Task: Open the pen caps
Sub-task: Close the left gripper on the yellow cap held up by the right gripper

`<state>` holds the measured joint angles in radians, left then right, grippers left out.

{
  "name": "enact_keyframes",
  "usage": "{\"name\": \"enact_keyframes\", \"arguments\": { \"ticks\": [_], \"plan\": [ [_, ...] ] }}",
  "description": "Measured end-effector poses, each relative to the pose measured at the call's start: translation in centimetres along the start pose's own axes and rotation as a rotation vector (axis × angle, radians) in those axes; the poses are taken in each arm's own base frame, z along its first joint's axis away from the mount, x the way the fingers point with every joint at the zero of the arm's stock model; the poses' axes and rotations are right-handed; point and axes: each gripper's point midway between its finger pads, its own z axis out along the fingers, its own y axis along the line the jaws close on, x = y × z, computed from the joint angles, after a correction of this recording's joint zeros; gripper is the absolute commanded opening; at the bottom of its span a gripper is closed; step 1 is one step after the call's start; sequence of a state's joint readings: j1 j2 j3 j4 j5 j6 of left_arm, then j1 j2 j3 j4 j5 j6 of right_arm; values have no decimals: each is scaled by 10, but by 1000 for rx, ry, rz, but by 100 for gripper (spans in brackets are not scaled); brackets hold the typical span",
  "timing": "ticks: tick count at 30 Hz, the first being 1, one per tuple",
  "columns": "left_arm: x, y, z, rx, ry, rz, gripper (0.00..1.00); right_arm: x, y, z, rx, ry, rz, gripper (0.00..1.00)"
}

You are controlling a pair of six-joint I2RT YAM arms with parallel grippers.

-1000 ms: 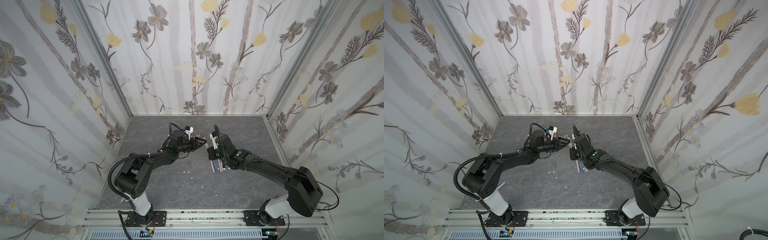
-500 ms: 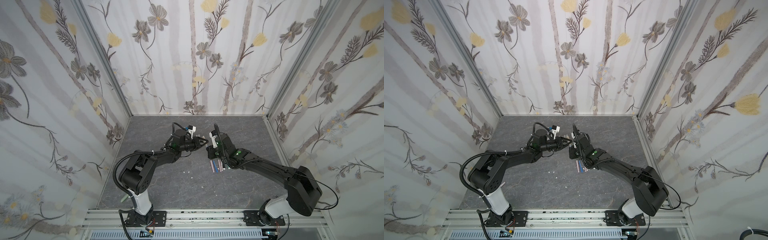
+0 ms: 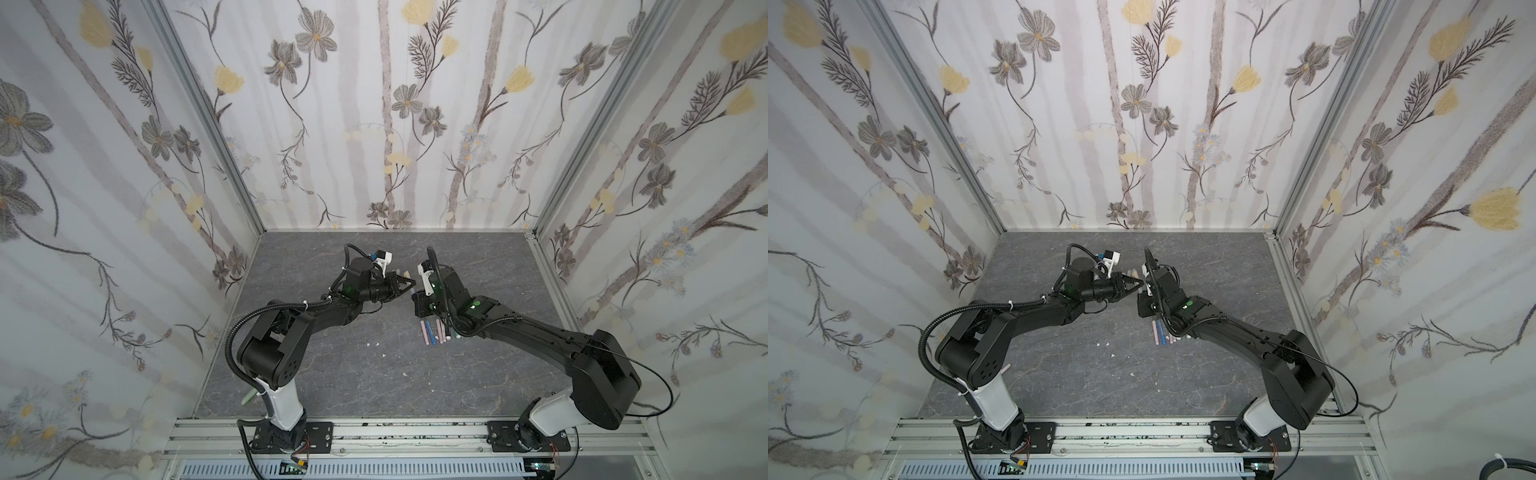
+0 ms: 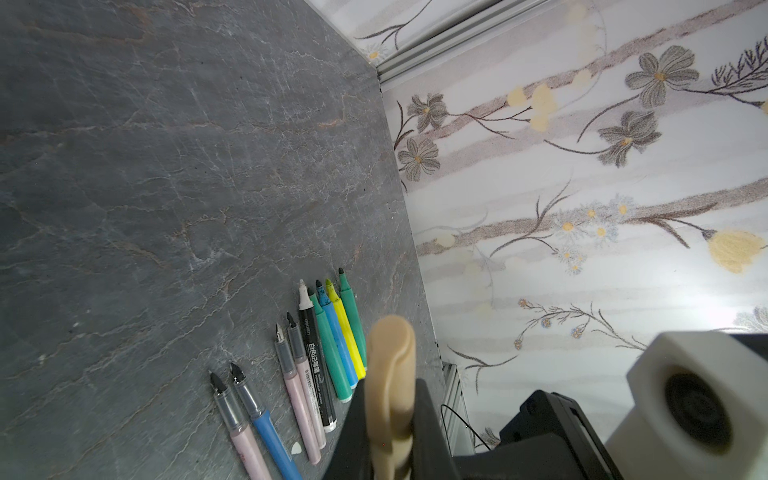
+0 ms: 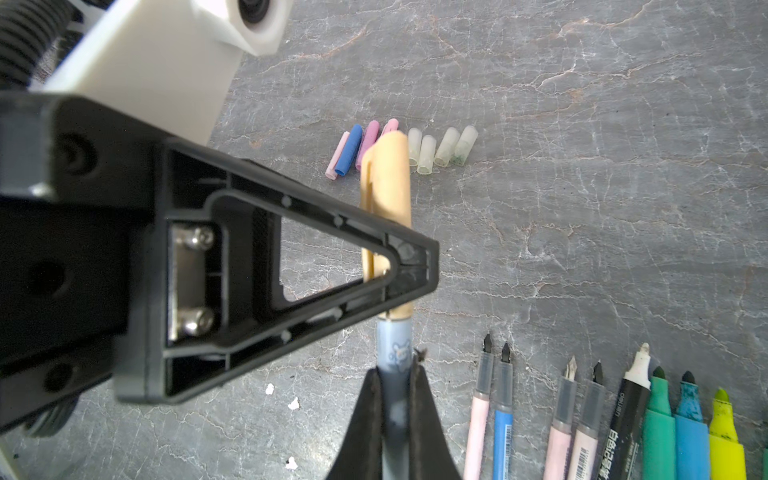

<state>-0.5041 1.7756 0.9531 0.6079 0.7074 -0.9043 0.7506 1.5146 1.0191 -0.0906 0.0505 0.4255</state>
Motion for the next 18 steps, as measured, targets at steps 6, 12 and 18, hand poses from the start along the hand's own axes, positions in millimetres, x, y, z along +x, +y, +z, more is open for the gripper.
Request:
{"name": "enact_keyframes", "arguments": {
  "ticks": [6,12,18],
  "plan": [
    [-1,0,-2,-21,-5,18,3,3,0,8,3,14,-1,22],
    [-1,2,-3,-37,-4,23,2,3,3,15,-5,25,-2,12],
    [-2,3,-3,-47,-4,40,2,2,3,15,-6,30,-9,0]
  ]
}}
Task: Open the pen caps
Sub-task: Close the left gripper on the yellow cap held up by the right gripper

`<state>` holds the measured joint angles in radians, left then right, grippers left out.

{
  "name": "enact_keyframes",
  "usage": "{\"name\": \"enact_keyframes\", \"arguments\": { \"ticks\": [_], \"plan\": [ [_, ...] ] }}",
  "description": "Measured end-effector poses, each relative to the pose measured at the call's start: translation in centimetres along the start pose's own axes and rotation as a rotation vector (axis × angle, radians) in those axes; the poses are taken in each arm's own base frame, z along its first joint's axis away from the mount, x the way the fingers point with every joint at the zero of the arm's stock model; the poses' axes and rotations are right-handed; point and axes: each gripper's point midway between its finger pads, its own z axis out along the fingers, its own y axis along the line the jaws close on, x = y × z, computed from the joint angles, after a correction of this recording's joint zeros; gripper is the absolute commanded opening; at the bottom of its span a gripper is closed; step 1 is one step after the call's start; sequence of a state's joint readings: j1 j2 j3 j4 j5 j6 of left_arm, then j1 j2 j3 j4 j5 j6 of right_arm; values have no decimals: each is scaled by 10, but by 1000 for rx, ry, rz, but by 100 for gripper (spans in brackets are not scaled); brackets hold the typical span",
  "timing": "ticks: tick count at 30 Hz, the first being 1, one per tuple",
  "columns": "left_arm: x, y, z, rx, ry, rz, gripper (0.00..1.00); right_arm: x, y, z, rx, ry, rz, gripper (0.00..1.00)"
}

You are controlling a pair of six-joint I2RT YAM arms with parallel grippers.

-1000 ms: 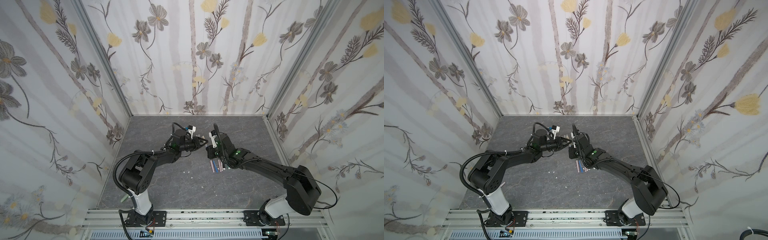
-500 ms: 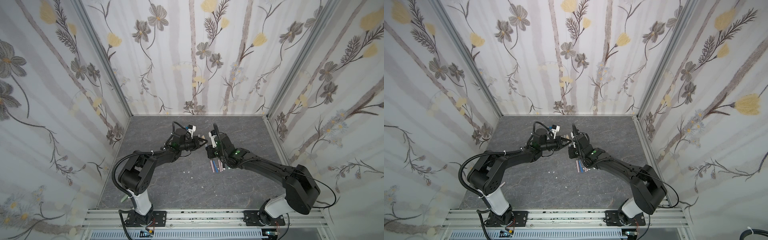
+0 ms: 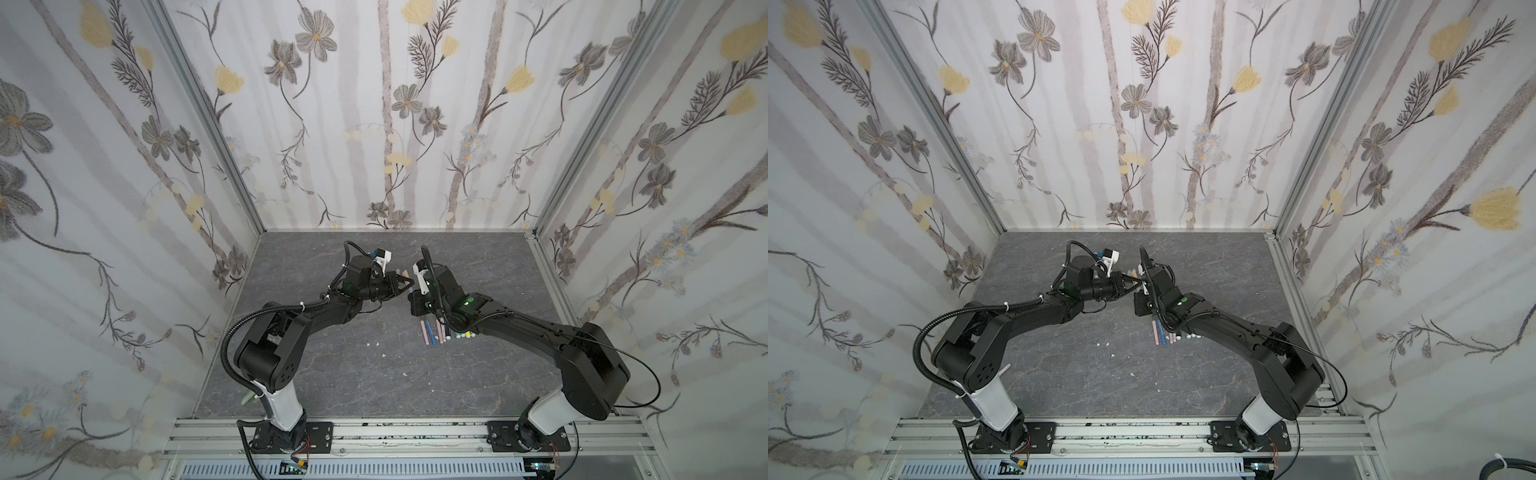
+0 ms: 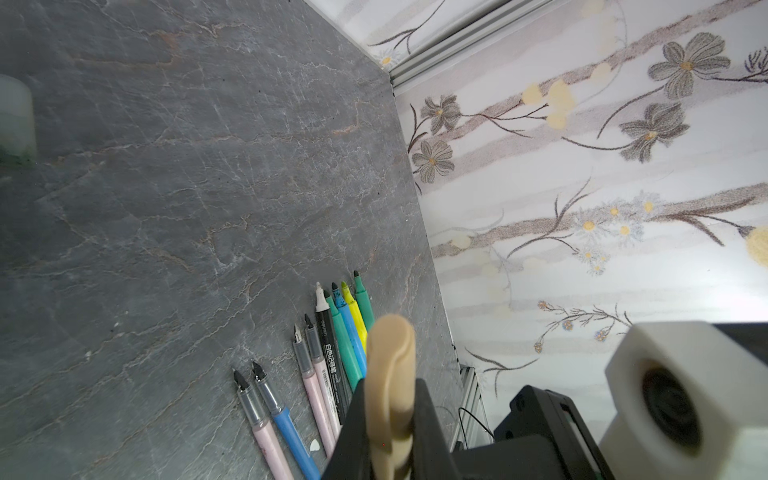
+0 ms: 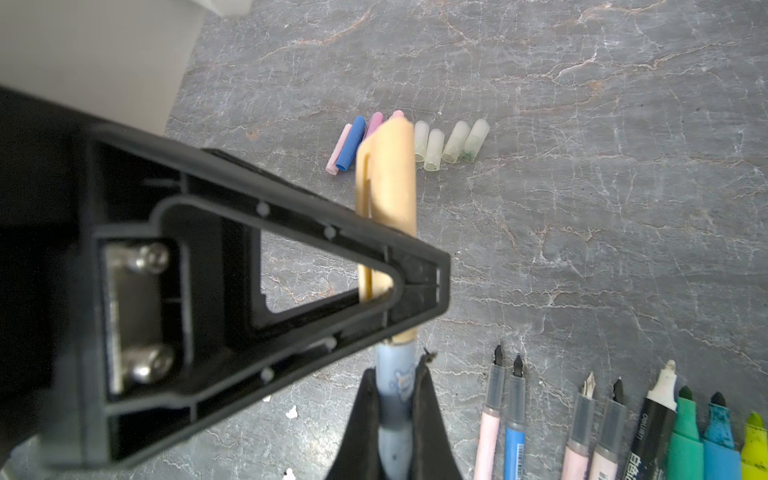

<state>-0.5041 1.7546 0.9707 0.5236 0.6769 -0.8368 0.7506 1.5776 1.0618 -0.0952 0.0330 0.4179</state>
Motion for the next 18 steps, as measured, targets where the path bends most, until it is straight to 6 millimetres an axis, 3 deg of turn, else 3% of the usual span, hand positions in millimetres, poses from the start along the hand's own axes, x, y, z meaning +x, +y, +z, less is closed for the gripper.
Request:
{"name": "enact_keyframes", "arguments": {
  "ticks": [18],
  "plan": [
    [-6,8,-3,-11,83,-19,2,7,6,1,8,-70,6,0]
  ]
}}
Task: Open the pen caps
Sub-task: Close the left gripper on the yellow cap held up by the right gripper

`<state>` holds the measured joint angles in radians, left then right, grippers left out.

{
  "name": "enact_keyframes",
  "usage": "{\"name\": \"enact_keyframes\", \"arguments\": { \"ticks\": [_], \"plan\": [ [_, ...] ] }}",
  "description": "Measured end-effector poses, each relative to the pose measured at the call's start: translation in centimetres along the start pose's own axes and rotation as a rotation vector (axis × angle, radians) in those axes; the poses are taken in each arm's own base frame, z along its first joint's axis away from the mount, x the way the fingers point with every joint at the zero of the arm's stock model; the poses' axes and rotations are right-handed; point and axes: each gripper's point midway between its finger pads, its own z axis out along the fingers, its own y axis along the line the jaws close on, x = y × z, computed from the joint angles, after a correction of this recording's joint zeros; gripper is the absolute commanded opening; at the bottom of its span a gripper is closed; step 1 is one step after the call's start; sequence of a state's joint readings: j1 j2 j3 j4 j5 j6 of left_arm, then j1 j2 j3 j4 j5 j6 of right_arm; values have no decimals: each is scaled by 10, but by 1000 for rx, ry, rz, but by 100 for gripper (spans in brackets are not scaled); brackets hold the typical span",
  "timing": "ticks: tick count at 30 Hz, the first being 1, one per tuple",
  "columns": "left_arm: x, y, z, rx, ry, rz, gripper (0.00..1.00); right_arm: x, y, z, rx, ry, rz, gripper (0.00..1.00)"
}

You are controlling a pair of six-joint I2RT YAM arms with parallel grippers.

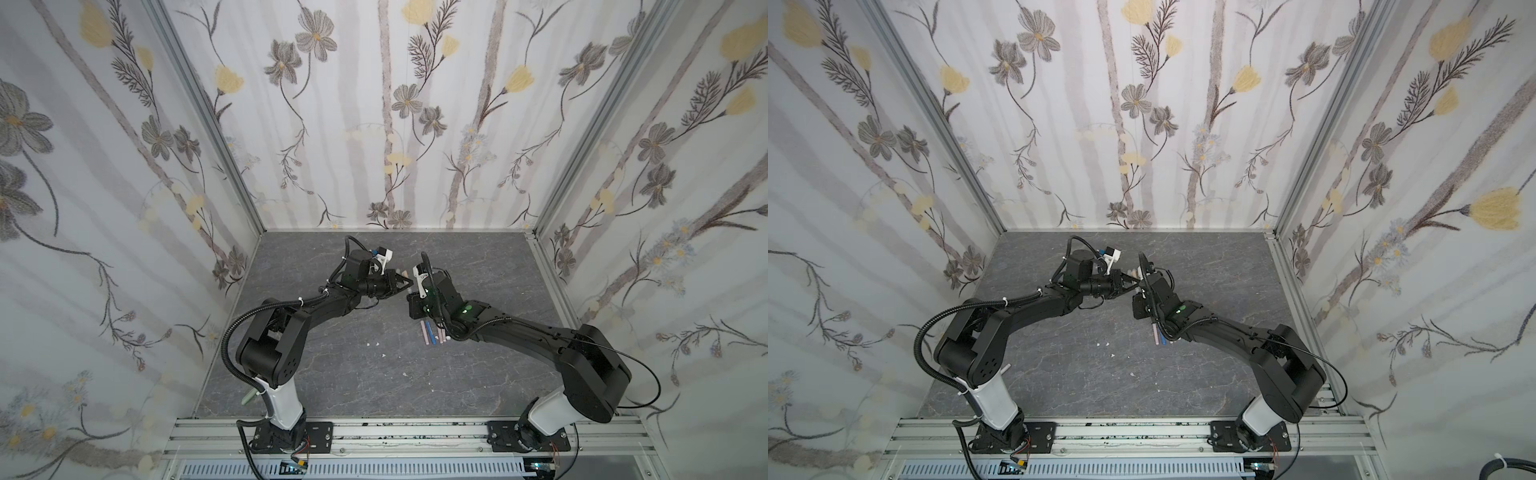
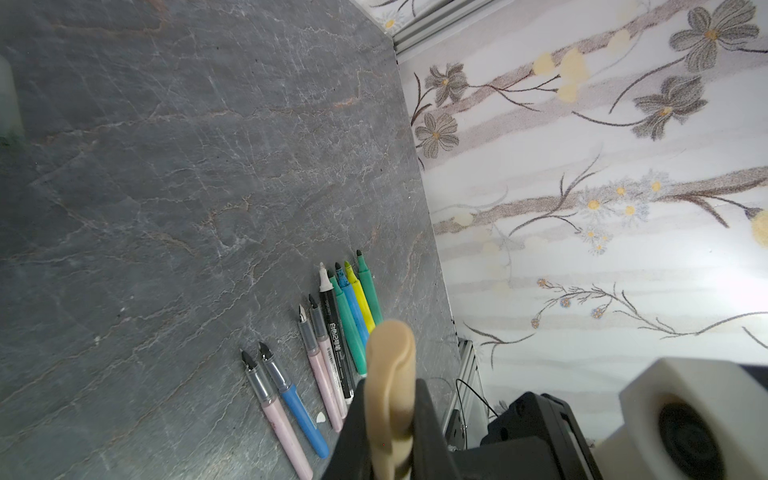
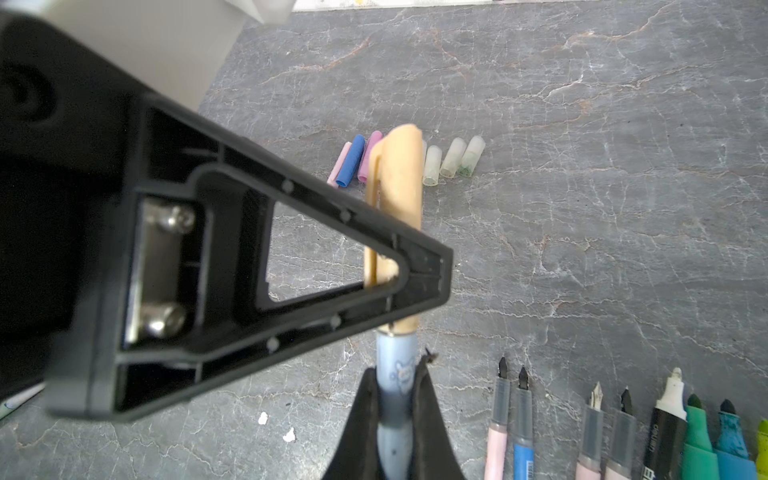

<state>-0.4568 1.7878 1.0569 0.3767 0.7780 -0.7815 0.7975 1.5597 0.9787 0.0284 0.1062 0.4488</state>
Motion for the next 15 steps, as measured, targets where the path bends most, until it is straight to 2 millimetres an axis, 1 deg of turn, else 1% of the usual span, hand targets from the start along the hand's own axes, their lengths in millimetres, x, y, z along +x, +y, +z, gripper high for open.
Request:
{"name": "enact_keyframes", "arguments": {
  "ticks": [4,8,15],
  "plan": [
    [0,2,0,7,23,-10,1,2,1,-2,-10,-17,14,0],
    [9,7,1,6,65,-39,1,11,4,-3,4,-19,20,0],
    [13,11,0,7,81,-52,2,16,6,-4,-2,-25,31,0]
  ]
}}
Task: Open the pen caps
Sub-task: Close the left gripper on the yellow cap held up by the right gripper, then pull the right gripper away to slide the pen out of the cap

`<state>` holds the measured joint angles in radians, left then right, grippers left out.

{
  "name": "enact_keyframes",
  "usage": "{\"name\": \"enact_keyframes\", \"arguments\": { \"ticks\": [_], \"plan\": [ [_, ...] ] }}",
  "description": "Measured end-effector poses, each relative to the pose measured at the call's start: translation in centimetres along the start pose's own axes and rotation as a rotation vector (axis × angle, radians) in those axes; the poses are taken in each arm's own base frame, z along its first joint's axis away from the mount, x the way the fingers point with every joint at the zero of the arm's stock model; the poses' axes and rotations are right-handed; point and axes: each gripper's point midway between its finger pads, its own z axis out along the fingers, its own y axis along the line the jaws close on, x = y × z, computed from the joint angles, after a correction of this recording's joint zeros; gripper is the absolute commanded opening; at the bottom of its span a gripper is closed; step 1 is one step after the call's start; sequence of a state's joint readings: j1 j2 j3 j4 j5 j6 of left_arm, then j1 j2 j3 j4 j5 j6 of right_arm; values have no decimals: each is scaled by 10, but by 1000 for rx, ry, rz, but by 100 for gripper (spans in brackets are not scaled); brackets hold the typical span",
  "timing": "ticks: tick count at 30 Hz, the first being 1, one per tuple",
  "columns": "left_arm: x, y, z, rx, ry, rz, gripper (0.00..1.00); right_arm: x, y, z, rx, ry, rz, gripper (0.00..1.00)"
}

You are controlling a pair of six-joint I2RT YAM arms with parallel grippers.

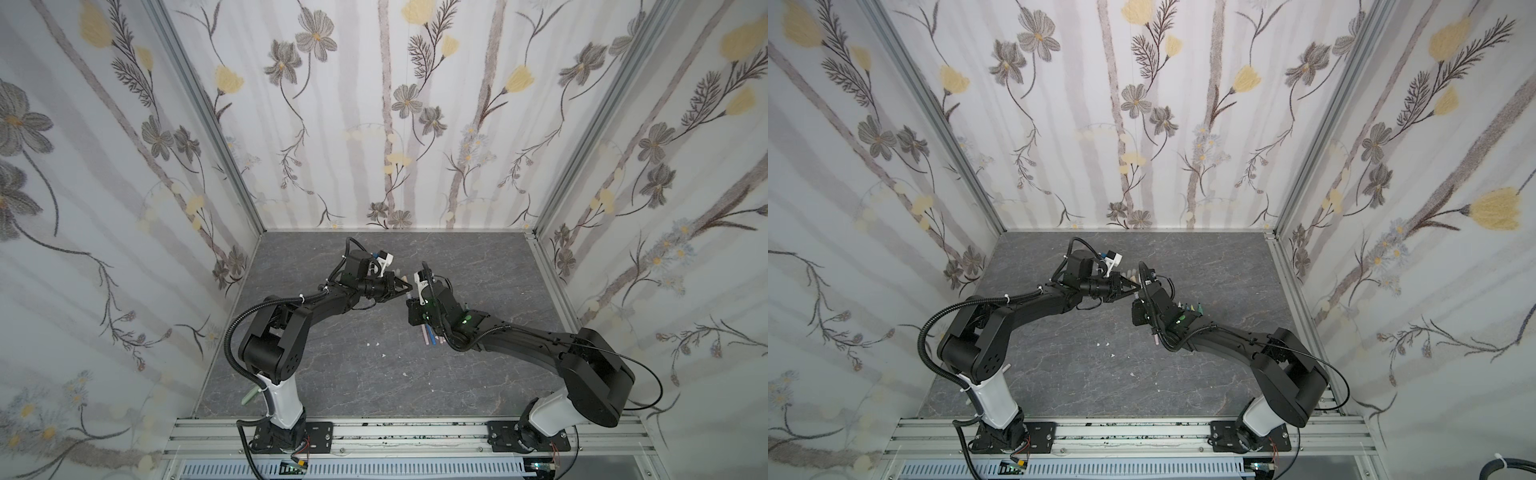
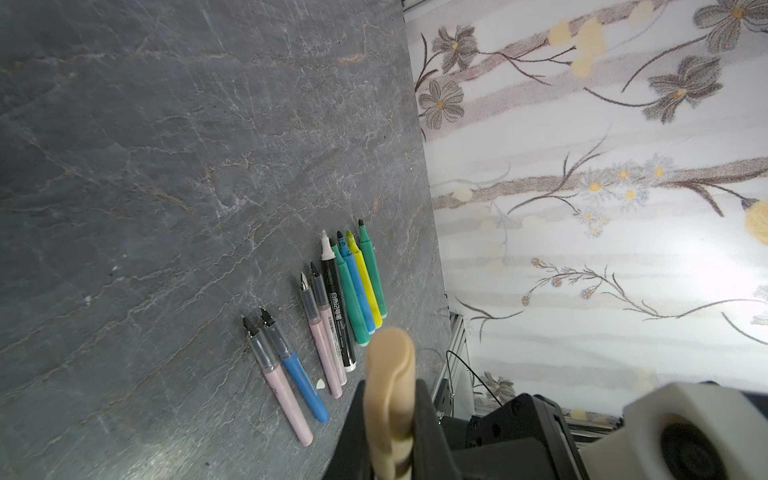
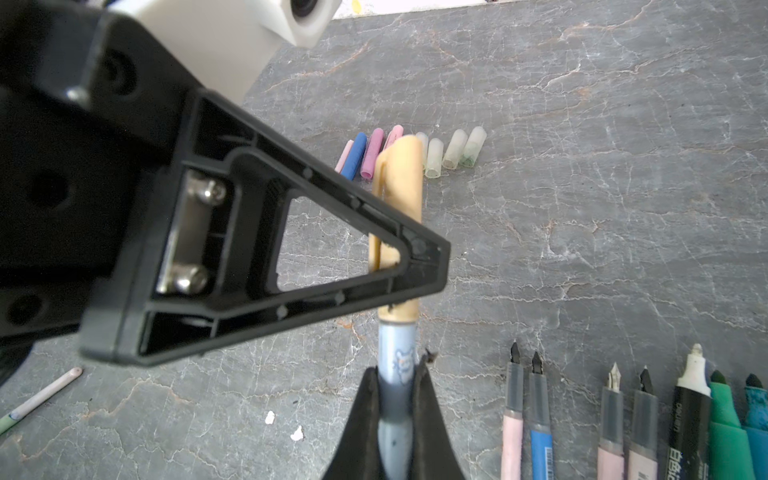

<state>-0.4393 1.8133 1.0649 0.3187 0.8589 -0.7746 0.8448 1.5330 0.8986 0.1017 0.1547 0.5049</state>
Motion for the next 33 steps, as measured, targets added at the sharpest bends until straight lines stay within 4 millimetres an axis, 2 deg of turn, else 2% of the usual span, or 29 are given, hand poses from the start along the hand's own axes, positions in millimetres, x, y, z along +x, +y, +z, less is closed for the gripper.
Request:
{"name": "enact_keyframes", "arguments": {
  "ticks": [8,12,13,16,20,22,25,29,33],
  "plan": [
    [2,-2,0,16,10,-4,9,0,0,-4,-8,-3,13,0],
    [1,-5,-1,25,-1,9,17,-2,1,-5,-16,-2,18,0],
    [-3,-2,-2,12,-27,15,20,2,2,-6,-26,16,16,0],
    [-32,14,-13,-65,-175,33,27,19,13,-10,-93,104,3,0],
    [-38,15,-16,-88,-229,52,27,26,14,-11,-115,143,8,0],
    [-40,15,-17,-90,-243,58,26,25,14,-12,-125,149,8,0],
    [-43,18,-19,-98,-261,60,30,25,17,-13,-139,154,8,0],
    [-42,14,-19,-90,-260,67,42,23,22,-14,-155,161,6,0],
    [-40,8,-22,-78,-258,75,46,14,10,-12,-130,148,26,0]
  ]
}}
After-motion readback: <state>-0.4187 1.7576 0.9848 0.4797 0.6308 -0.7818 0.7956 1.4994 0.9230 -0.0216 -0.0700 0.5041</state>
